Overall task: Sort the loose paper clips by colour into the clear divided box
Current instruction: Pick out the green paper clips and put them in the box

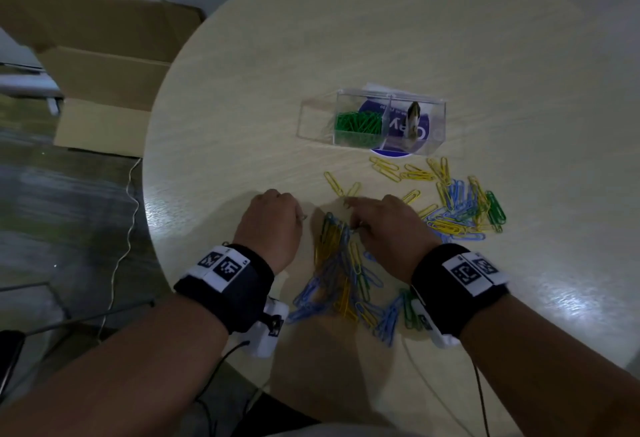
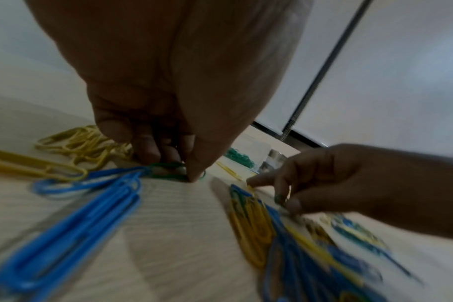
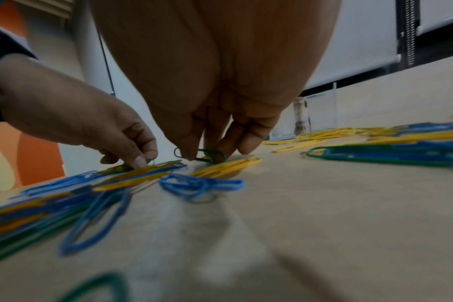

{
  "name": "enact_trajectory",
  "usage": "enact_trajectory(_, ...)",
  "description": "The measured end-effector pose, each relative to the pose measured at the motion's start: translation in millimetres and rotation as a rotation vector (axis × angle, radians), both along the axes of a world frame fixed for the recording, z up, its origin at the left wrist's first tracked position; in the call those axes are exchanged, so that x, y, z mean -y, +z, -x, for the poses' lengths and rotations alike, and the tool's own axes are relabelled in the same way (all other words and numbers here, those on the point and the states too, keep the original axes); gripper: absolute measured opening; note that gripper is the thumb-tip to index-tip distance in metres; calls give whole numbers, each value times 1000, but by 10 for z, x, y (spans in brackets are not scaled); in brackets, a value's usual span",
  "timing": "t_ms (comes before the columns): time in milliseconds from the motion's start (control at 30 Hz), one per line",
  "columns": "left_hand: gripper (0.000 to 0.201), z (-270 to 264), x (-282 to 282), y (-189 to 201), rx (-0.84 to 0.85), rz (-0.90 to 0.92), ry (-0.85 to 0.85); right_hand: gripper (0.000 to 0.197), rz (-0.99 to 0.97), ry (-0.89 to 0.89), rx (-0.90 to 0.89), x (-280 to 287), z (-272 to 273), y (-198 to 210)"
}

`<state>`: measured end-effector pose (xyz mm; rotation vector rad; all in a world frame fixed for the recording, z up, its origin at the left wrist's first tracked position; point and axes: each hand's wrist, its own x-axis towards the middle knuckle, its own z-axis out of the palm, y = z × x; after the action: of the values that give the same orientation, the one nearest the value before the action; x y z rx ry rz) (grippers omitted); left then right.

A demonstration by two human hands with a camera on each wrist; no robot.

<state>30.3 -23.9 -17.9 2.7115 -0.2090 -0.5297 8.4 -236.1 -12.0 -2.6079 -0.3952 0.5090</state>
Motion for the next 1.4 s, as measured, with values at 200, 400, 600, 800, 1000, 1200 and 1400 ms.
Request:
enact_trajectory(200,8,89,247,86,47,159,30,14,-28,-172,32,238,2,25)
enact_trajectory(400,15,39,136,18,88,82,86,13,-183,-373,171,525,431,193)
enact_trajectory(600,17,9,55,12,198,8,16,14,9,-514,2,731,1157,123)
enact_trajectory(800,17,-36,60,40,116,67,93,25,60,-366,-43,602,1371,6)
enact_trajectory(1000,21,-77,144,42,82,-67,5,13,84,-369,-35,554,1280,17)
enact_trajectory(1200,23,-41,104,87,113,-191,-62,11,53,-388,-37,609,1235,59)
enact_trajectory(1400,16,-187,103,293,106,23,133,13,-157,-659,-85,757,981,206)
